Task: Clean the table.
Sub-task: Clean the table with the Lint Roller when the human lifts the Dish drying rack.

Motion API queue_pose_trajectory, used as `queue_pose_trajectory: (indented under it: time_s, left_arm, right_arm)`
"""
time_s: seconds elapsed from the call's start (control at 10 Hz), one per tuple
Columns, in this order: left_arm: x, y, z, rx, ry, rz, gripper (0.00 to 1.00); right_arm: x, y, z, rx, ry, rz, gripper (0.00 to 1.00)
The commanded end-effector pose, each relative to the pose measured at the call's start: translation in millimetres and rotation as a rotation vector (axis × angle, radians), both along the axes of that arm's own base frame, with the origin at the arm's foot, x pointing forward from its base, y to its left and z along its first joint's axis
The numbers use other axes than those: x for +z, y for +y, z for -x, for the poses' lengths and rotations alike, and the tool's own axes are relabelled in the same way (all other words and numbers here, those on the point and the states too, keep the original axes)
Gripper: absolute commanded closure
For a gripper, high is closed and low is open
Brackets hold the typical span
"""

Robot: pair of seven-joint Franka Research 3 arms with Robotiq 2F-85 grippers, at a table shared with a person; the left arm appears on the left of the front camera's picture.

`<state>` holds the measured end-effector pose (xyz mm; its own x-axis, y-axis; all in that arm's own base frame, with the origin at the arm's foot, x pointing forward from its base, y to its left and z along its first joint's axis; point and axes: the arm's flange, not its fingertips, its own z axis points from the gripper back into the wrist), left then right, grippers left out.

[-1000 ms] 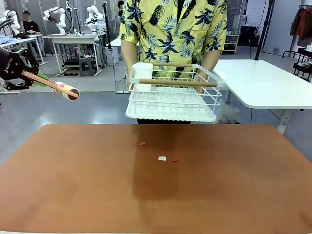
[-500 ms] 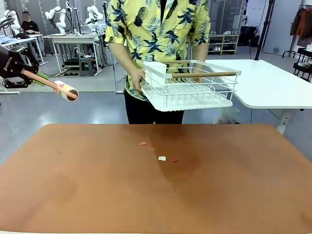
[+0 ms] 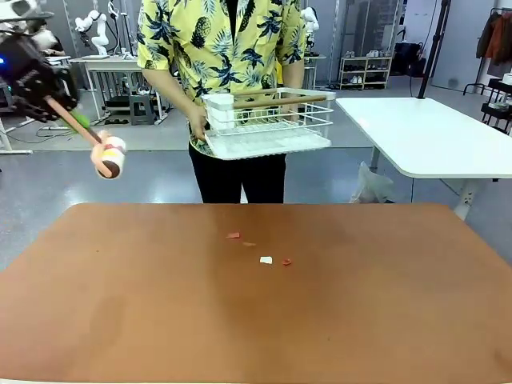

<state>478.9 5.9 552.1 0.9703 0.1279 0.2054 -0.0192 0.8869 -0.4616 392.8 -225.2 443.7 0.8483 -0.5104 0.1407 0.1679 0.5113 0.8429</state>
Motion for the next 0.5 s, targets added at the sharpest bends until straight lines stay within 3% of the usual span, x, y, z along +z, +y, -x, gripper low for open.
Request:
queue_pose_trajectory:
  time_s: [0.0,0.2,0.3,0.4]
  left_arm:
    - [-29,-5,-35,-0.108,0.033,0.045,0.79]
    - [-28,-7,-39,-0.031,0.070,0.096,0.79]
    - [-42,-20,-35,-0.102,0.040,0.021,0.79]
    - [-42,-20,-35,-0.102,0.040,0.021,0.79]
  right_arm:
    - [3,0,1,0.000,-0.010,-0.010,0.00]
    - [3,0,1,0.000,-0.010,-0.010,0.00]
    - [3,0,1,0.000,-0.010,-0.010,0.00]
    - [3,0,1,0.000,-0.010,-0.010,0.00]
